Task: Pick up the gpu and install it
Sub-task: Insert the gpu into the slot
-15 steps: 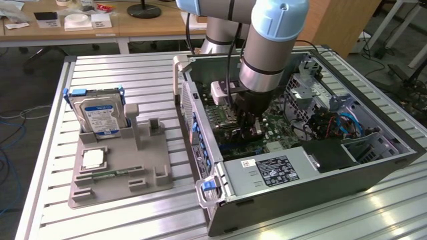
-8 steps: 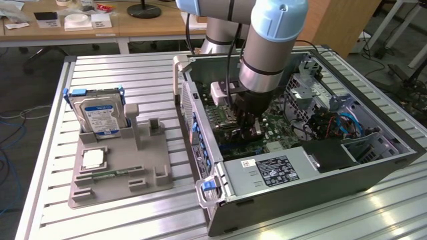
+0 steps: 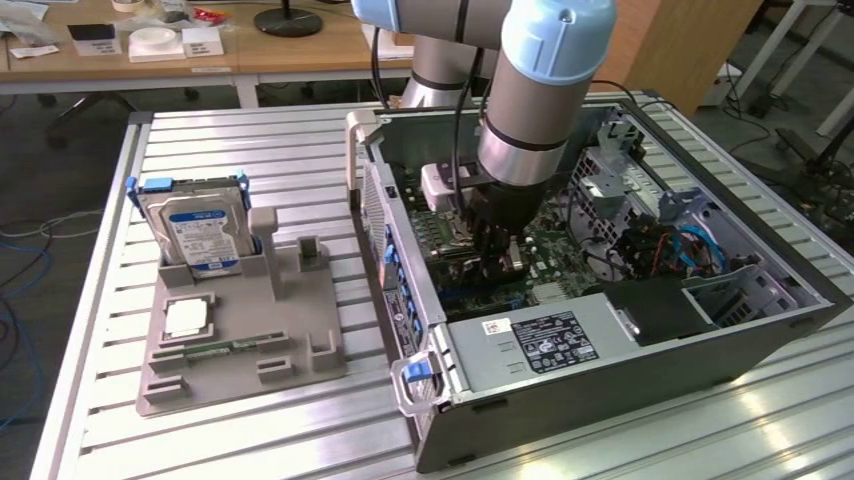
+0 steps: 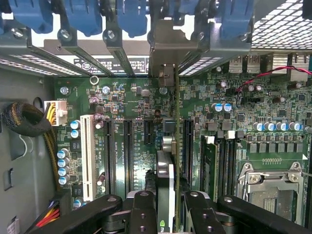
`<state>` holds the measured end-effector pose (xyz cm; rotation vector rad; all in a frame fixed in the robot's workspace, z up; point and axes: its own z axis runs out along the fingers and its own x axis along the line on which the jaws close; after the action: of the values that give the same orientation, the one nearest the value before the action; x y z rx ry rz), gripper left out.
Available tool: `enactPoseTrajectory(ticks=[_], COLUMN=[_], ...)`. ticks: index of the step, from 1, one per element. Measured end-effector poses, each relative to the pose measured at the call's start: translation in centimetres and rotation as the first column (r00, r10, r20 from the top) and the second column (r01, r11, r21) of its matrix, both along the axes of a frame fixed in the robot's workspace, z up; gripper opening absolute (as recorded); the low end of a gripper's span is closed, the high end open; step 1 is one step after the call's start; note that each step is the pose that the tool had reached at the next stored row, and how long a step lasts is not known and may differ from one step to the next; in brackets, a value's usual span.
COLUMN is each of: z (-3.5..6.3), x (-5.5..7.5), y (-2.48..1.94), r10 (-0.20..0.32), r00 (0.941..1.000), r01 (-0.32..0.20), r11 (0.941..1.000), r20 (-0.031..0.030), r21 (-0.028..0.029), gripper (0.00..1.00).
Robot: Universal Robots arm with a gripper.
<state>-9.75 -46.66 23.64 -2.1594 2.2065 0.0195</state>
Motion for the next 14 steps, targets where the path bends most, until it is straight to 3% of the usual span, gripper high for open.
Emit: enactPoseTrajectory(ticks=[14], z=[-0.01], x=[-0.05], y=[0.02], r10=[0.0], r00=[1.0], r01=[0.0], r11=[1.0], r20=[0.0001], r21=[0.0001], gripper=[0.27])
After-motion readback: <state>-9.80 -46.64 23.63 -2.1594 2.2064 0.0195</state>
